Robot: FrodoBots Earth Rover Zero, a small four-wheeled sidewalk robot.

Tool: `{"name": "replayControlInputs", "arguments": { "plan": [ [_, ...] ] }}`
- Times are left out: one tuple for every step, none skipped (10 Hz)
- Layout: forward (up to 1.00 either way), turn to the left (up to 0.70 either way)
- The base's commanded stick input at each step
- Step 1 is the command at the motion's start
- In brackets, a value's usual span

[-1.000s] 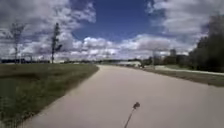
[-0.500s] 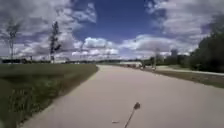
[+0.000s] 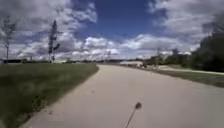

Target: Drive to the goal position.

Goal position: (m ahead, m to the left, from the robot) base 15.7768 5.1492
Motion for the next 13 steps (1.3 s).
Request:
{"name": "replayControlInputs", "arguments": {
  "plan": [
    [1.00, 0.00],
    [1.00, 0.00],
    [1.00, 0.00],
    [1.00, 0.00],
    [1.00, 0.00],
    [1.00, 0.00],
    [1.00, 0.00],
    [1.00, 0.00],
    [1.00, 0.00],
    [1.00, 0.00],
    [1.00, 0.00],
    [1.00, 0.00],
    [1.00, 0.00]
  ]
}}
